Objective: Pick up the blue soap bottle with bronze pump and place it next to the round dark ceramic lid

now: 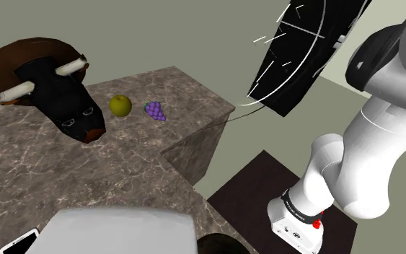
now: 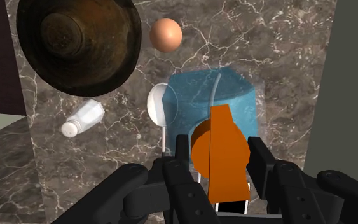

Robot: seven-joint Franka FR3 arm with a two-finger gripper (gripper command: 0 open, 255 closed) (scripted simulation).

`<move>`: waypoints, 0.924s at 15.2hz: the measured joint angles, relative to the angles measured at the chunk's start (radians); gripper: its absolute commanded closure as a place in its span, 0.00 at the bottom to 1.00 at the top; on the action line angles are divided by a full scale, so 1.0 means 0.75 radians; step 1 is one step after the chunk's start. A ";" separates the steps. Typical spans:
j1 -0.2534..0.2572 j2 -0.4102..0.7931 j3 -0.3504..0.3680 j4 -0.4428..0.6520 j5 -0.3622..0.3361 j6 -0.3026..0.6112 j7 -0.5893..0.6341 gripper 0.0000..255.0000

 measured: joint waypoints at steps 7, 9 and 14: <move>-0.012 -0.006 -0.004 -0.134 0.002 0.128 0.002 1.00; -0.015 -0.009 -0.005 -0.172 0.002 0.165 0.005 1.00; -0.015 0.008 -0.010 -0.248 -0.012 0.252 0.014 1.00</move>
